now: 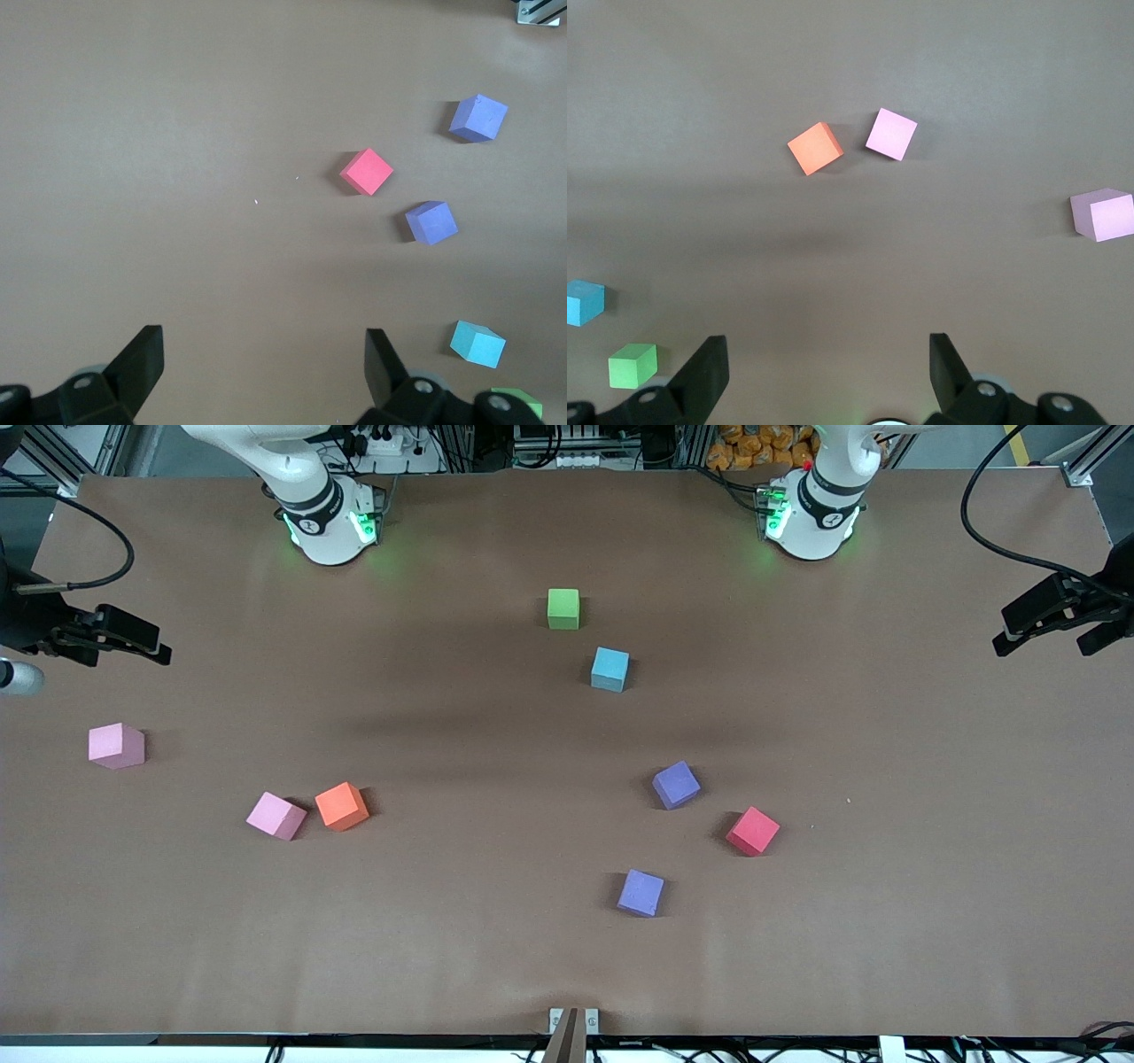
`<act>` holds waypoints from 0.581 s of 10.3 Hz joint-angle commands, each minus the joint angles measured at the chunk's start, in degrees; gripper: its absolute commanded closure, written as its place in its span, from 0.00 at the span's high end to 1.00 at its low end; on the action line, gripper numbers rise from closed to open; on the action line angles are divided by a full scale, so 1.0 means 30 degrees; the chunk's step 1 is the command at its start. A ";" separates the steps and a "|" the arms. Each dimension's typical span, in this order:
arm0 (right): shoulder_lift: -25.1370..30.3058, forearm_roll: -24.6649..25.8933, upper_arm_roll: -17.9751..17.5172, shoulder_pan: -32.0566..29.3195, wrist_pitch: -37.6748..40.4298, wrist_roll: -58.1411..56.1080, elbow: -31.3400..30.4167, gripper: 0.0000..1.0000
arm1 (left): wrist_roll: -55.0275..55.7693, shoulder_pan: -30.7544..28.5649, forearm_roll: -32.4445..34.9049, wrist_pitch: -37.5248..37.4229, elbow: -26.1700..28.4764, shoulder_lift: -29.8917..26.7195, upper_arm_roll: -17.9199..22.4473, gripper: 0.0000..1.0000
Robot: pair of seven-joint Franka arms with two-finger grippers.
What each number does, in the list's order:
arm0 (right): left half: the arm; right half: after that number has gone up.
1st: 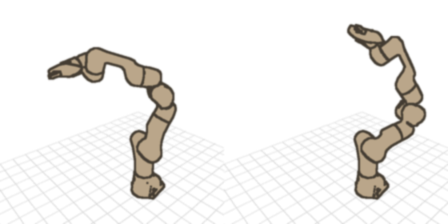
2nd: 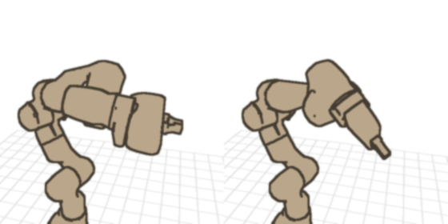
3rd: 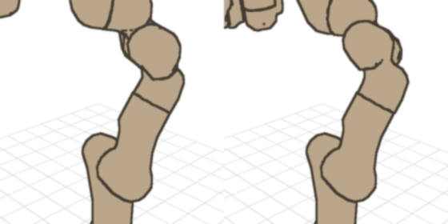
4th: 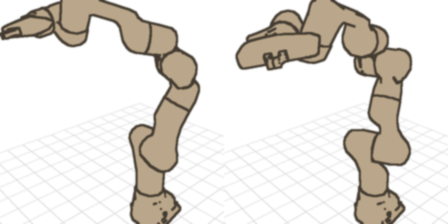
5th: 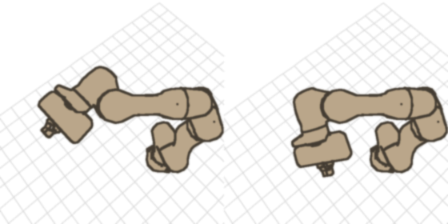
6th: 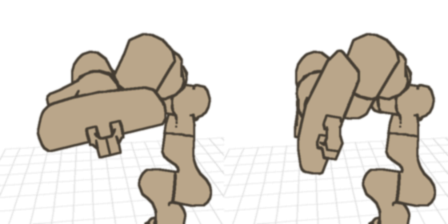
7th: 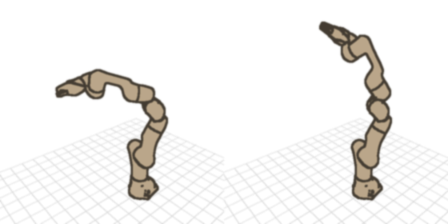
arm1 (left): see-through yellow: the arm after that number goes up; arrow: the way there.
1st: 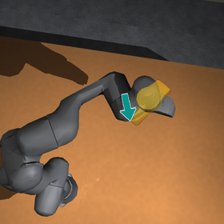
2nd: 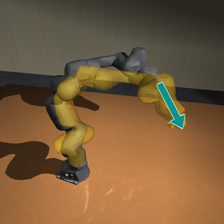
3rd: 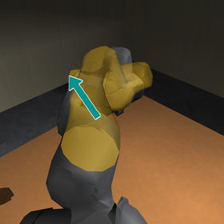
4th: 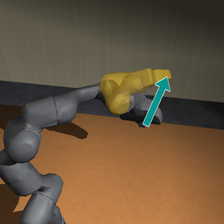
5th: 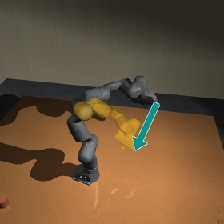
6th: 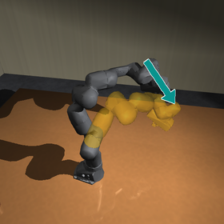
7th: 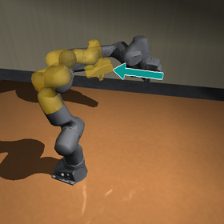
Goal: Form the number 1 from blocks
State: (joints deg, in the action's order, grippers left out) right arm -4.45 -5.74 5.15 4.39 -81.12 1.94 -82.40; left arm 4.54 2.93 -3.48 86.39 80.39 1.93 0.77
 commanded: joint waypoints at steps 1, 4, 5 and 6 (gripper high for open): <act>-0.0246 -0.0165 0.0158 -0.0171 0.0031 0.0261 0.0544 1.00 | 0.0126 0.0138 -0.0131 -0.0202 -0.0049 -0.0028 0.0065 1.00; -0.0246 -0.0136 0.0158 -0.0174 0.0029 0.0261 0.0514 1.00 | 0.0854 0.0138 -0.0334 -0.0173 -0.0078 0.0030 0.0035 1.00; -0.0275 -0.0136 0.0158 -0.0173 0.0029 0.0261 0.0486 1.00 | 0.1090 0.0138 -0.0307 -0.0173 -0.0078 0.0118 0.0035 1.00; -0.0275 -0.0165 0.0158 -0.0173 0.0029 0.0261 0.0485 1.00 | 0.1122 0.0138 -0.0335 -0.0173 -0.0107 0.0351 0.0035 1.00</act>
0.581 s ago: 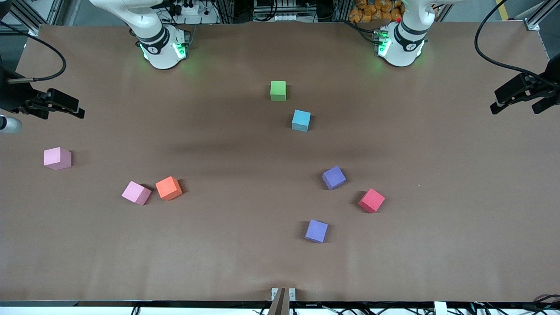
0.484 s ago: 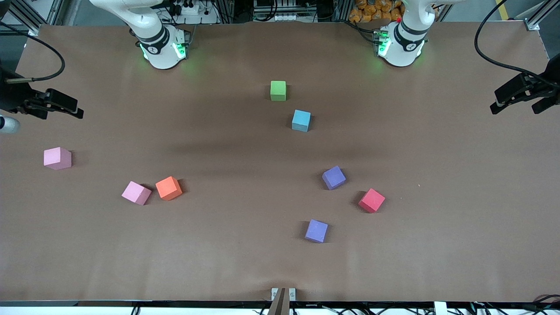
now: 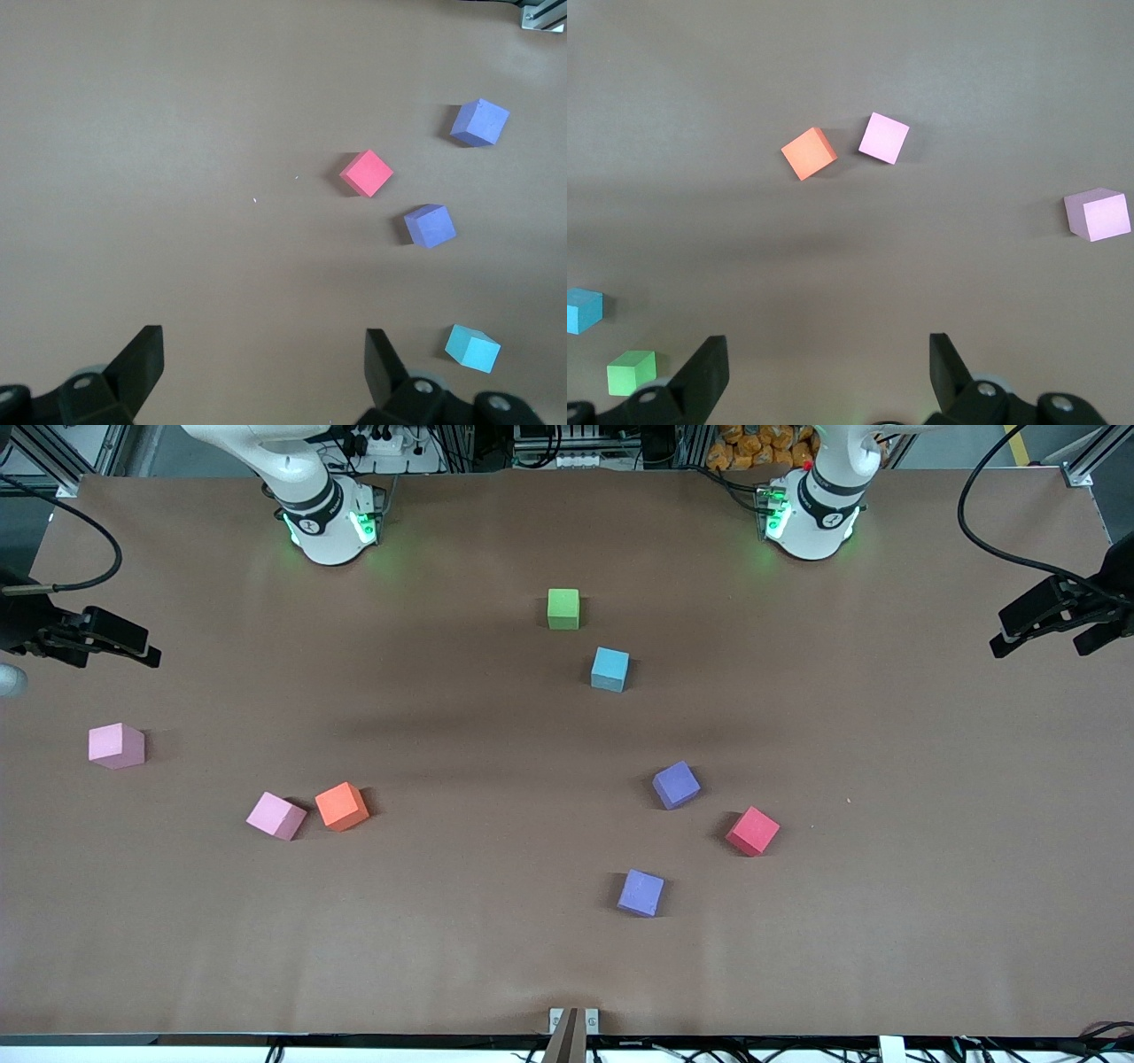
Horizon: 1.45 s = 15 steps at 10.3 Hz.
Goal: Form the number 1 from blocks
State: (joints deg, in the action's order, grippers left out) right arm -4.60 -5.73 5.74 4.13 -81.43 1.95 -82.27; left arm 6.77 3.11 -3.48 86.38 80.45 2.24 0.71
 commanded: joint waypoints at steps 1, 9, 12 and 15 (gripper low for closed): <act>-0.0223 -0.0140 -0.0038 -0.0088 0.0104 0.0258 0.0469 1.00 | 0.0466 0.0134 -0.0336 -0.0172 -0.0126 0.0539 -0.0059 1.00; 0.0068 0.0938 -0.0096 0.0087 -0.0861 0.0258 -0.0142 1.00 | 0.6139 0.2620 -0.0249 0.1992 -0.0068 0.3084 -0.0236 1.00; 0.1704 0.1032 -0.0155 0.0117 -0.2527 0.0229 -0.3035 1.00 | 0.6970 0.3356 -0.0364 0.2786 -0.0097 0.4492 -0.0236 1.00; 0.1476 0.1061 -0.0155 0.0205 -0.3406 0.0229 -0.4824 1.00 | 0.7290 0.3620 -0.0627 0.4275 -0.0126 0.5926 -0.0236 1.00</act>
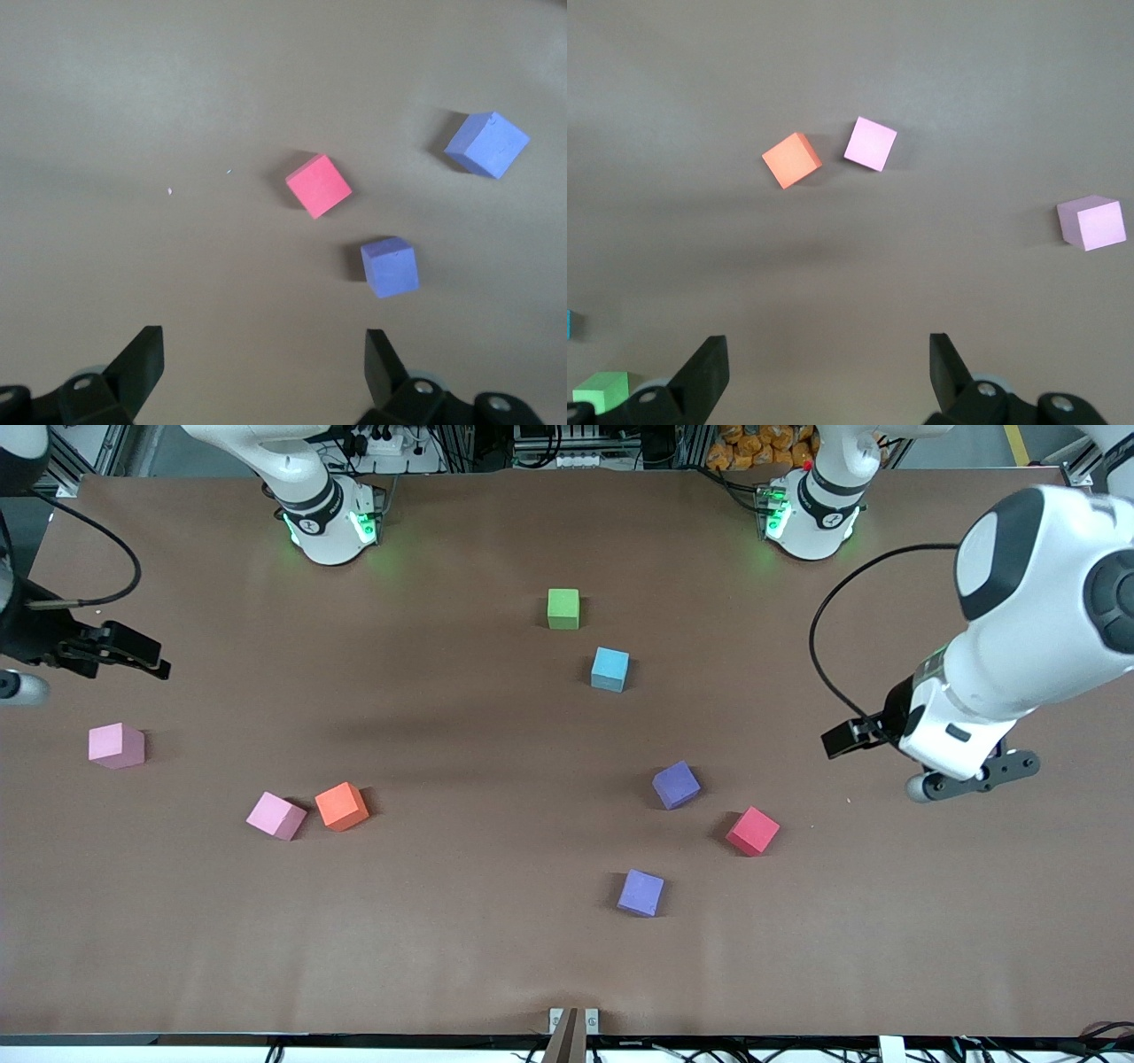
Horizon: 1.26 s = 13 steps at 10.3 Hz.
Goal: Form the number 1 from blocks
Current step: 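Reach the right gripper to the orange cube while the left gripper reaches the pink cube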
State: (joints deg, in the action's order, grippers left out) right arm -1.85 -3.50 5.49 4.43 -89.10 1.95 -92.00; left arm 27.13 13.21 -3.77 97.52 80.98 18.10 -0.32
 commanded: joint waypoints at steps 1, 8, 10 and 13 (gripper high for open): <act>0.0471 0.0518 -0.0074 0.0105 -0.1638 0.0229 -0.2374 1.00 | 0.0565 0.0488 -0.0677 0.1151 -0.0274 0.1109 0.0108 1.00; -0.2106 0.0550 -0.0103 0.0686 -0.7212 0.0259 -0.6044 1.00 | 0.2560 0.2102 -0.0212 0.6129 -0.0274 0.4362 0.0167 1.00; -0.3217 0.0579 -0.0103 0.1510 -0.8031 0.0259 -0.6160 1.00 | 0.1597 0.2451 0.2268 0.7479 -0.0274 0.5445 0.0080 1.00; -0.4565 0.1247 -0.0335 0.3180 -0.8905 0.0084 -0.6161 1.00 | -0.2029 0.2338 0.2661 0.7894 -0.0245 0.5860 0.0079 1.00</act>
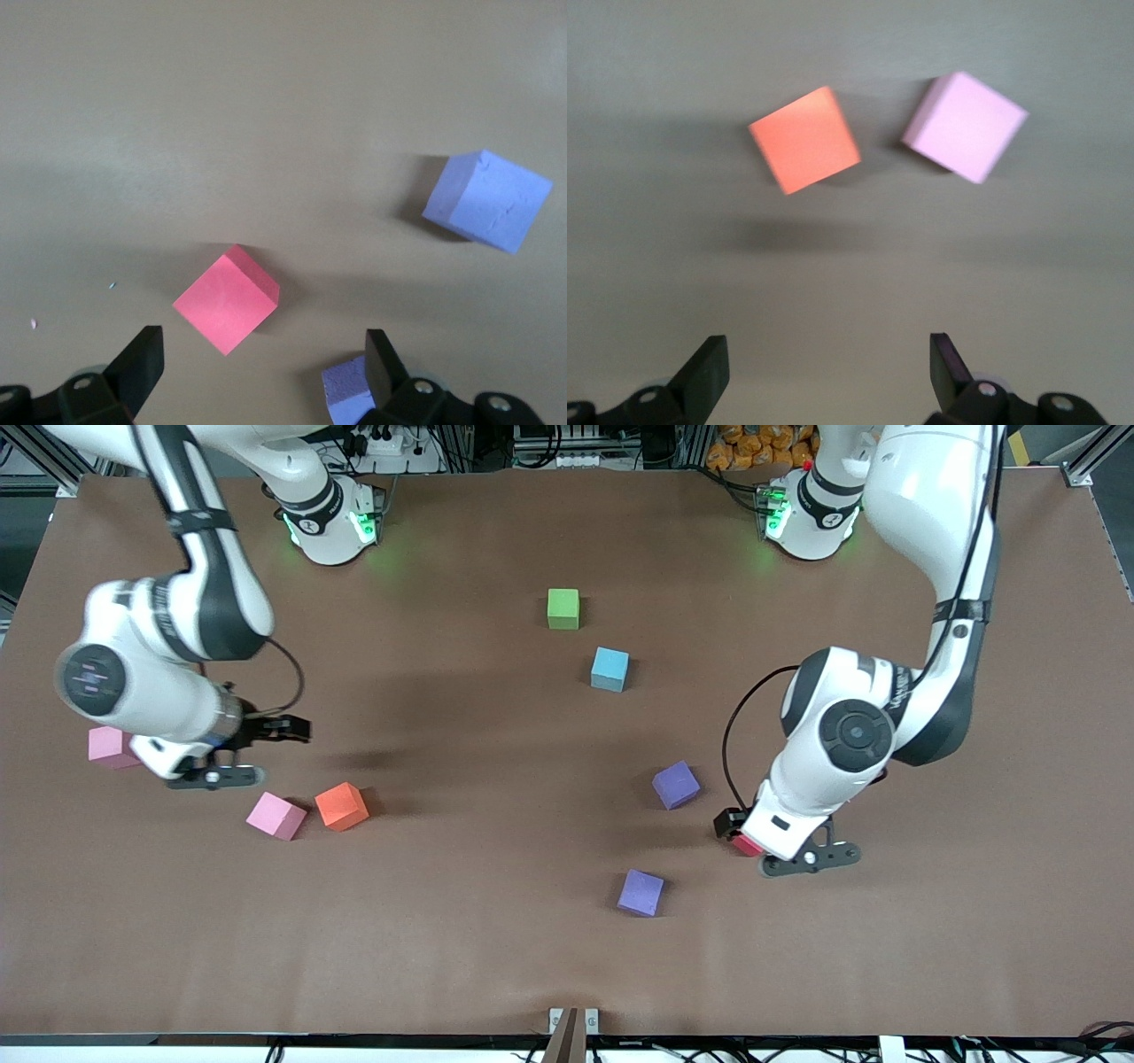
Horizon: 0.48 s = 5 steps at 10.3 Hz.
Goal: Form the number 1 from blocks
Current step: 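Reach the right gripper to the orange cube while the left gripper reaches the pink cube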
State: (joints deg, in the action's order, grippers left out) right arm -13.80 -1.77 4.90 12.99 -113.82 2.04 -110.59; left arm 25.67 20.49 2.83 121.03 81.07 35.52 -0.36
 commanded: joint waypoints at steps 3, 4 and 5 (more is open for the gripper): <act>-0.2395 0.2523 -0.0901 0.0243 -0.3098 0.0054 0.0299 1.00 | -0.4417 -0.1548 0.0550 0.0088 0.0046 0.0433 -0.1045 1.00; -0.2807 0.2523 -0.0930 0.0184 -0.3888 -0.0004 0.0447 1.00 | -0.5265 -0.1932 0.0695 0.0088 0.0192 0.0666 -0.1545 1.00; -0.3102 0.2523 -0.0930 0.0096 -0.4389 -0.0034 0.0564 1.00 | -0.6260 -0.1994 0.0697 0.0088 0.0367 0.0843 -0.1608 1.00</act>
State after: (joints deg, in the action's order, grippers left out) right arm -21.40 4.68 2.60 14.14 -125.62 1.97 -110.55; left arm 10.24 15.70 3.28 121.19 81.69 37.20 -3.44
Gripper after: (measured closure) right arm 0.000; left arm 0.000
